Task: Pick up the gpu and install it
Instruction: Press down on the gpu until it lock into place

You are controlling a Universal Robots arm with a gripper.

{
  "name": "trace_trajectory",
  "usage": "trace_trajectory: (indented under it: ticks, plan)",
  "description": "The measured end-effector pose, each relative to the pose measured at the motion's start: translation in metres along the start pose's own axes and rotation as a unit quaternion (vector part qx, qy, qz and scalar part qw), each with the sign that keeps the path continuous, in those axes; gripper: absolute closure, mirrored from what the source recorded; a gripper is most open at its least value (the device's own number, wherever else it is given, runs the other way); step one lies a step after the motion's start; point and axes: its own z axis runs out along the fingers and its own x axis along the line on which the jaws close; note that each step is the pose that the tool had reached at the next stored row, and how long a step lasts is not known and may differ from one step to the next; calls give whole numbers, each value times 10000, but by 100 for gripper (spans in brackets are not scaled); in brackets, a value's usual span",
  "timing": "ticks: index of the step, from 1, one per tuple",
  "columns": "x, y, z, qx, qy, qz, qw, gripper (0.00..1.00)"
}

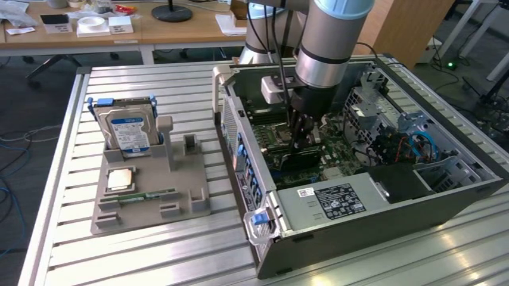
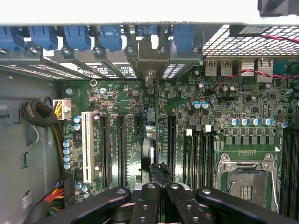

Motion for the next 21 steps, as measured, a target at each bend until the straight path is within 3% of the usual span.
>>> trace_trajectory:
  ticks: [21]
  plan:
    - [16, 10, 5, 0, 0, 0, 10000, 89]
